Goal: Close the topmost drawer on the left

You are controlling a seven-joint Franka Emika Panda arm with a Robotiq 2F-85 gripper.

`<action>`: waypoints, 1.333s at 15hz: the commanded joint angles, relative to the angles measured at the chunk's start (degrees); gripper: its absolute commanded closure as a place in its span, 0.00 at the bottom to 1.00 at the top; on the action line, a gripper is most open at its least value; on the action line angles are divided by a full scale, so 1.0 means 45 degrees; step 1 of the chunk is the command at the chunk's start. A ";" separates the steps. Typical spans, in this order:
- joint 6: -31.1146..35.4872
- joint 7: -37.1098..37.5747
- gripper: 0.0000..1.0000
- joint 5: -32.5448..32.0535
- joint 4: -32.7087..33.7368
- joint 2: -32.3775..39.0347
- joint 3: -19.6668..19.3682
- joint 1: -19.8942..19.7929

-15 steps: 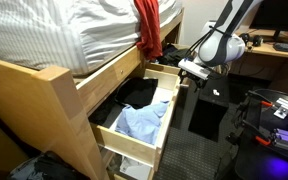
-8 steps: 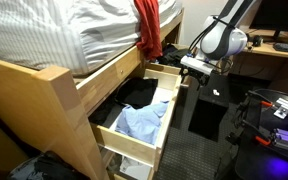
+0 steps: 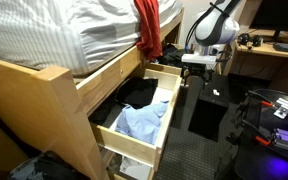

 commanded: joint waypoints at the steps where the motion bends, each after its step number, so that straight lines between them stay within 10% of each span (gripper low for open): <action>1: -0.0242 -0.0642 0.00 0.0492 0.0317 0.0396 0.0110 -0.0025; 20: -0.0889 -0.0246 0.00 0.0626 0.2744 0.2931 0.0064 0.1201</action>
